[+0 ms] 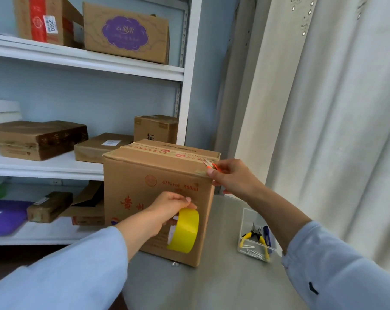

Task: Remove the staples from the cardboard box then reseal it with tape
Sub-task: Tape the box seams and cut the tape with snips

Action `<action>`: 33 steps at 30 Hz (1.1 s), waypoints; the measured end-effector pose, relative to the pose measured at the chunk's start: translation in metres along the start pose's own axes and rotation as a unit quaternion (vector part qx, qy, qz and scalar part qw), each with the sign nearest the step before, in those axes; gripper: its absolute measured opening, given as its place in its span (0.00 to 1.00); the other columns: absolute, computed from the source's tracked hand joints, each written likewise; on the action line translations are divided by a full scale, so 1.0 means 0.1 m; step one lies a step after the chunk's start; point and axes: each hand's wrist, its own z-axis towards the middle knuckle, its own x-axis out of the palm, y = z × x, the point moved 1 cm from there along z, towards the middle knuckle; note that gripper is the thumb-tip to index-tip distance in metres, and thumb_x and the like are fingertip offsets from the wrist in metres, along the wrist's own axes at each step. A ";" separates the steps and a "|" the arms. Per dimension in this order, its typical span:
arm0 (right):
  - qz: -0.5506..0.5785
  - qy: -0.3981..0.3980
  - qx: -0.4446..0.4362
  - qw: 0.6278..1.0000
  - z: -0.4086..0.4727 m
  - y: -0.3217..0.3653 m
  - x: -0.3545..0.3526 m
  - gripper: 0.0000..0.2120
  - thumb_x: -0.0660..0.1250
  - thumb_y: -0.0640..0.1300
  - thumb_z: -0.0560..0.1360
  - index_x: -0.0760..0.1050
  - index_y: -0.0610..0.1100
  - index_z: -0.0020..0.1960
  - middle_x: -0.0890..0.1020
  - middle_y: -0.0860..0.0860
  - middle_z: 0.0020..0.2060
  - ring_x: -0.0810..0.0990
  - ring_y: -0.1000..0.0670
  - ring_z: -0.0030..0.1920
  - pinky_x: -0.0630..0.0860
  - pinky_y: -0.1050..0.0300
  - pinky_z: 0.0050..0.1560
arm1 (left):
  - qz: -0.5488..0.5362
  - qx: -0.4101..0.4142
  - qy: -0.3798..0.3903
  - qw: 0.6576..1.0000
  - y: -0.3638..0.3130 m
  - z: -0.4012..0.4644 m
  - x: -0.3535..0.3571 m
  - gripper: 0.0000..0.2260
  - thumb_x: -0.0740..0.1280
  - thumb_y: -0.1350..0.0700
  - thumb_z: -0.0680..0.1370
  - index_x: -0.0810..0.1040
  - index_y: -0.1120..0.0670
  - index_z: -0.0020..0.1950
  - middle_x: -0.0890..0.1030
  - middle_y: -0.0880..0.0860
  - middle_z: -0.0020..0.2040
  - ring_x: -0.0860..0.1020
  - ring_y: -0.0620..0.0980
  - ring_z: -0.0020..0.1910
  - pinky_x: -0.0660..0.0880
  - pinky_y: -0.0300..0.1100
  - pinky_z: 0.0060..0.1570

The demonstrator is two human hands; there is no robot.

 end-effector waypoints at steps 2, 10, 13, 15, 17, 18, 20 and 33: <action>-0.088 -0.037 0.004 0.995 0.11 -0.11 0.02 0.16 0.62 0.54 0.78 0.77 0.46 0.59 0.82 0.47 0.51 0.79 0.46 0.51 0.77 0.47 0.52 | -0.001 -0.002 0.010 1.000 -0.03 0.13 0.09 0.10 0.63 0.55 0.80 0.82 0.58 0.52 0.80 0.47 0.42 0.75 0.41 0.38 0.66 0.33 0.28; -0.191 -0.066 0.043 0.978 0.40 -0.35 -0.05 0.14 0.58 0.55 0.80 0.74 0.47 0.58 0.78 0.50 0.47 0.77 0.47 0.49 0.70 0.54 0.44 | -0.024 0.013 0.076 0.997 0.00 0.55 0.31 0.08 0.66 0.53 0.78 0.84 0.55 0.49 0.83 0.54 0.52 0.79 0.53 0.54 0.75 0.47 0.56; -0.096 -0.124 0.003 0.988 0.37 -0.42 -0.09 0.12 0.60 0.51 0.79 0.73 0.45 0.56 0.78 0.50 0.46 0.77 0.47 0.47 0.73 0.54 0.44 | -0.013 0.053 0.092 0.994 0.00 0.53 0.31 0.09 0.70 0.57 0.75 0.83 0.58 0.54 0.83 0.51 0.51 0.79 0.48 0.53 0.75 0.41 0.54; -0.064 -0.167 -0.010 0.984 0.26 -0.50 -0.07 0.09 0.63 0.49 0.77 0.75 0.43 0.51 0.77 0.50 0.40 0.75 0.49 0.41 0.69 0.57 0.37 | -0.017 0.074 0.099 0.992 -0.02 0.47 0.31 0.10 0.70 0.59 0.75 0.82 0.58 0.55 0.83 0.47 0.51 0.79 0.45 0.52 0.74 0.38 0.52; -0.012 -0.101 0.019 0.995 0.14 -0.63 0.00 0.11 0.68 0.47 0.74 0.78 0.38 0.45 0.74 0.50 0.31 0.72 0.51 0.34 0.67 0.60 0.33 | -0.020 0.080 0.104 0.991 -0.01 0.42 0.32 0.10 0.71 0.60 0.74 0.82 0.58 0.55 0.82 0.47 0.53 0.78 0.46 0.55 0.73 0.40 0.57; 0.020 -0.049 0.037 0.998 0.10 -0.68 0.03 0.13 0.70 0.47 0.73 0.78 0.35 0.44 0.72 0.49 0.29 0.70 0.53 0.31 0.66 0.62 0.31 | -0.010 0.087 0.107 0.990 -0.02 0.40 0.33 0.09 0.70 0.60 0.74 0.82 0.58 0.54 0.82 0.49 0.53 0.78 0.46 0.55 0.72 0.41 0.58; 0.062 0.018 0.057 0.996 0.02 -0.74 0.09 0.18 0.74 0.47 0.71 0.79 0.30 0.45 0.69 0.49 0.27 0.66 0.56 0.27 0.64 0.64 0.28 | 0.016 0.092 0.109 0.990 0.01 0.35 0.37 0.09 0.70 0.60 0.75 0.82 0.59 0.54 0.82 0.51 0.49 0.78 0.47 0.52 0.72 0.40 0.56; -0.098 -0.025 0.065 0.993 -0.27 -1.25 0.26 0.16 0.76 0.50 0.67 0.74 0.53 0.24 0.69 0.53 0.21 0.67 0.55 0.27 0.69 0.55 0.35 | -0.030 -0.069 0.149 0.986 0.31 0.08 0.82 0.05 0.67 0.58 0.77 0.79 0.53 0.52 0.79 0.53 0.44 0.78 0.48 0.40 0.79 0.40 0.32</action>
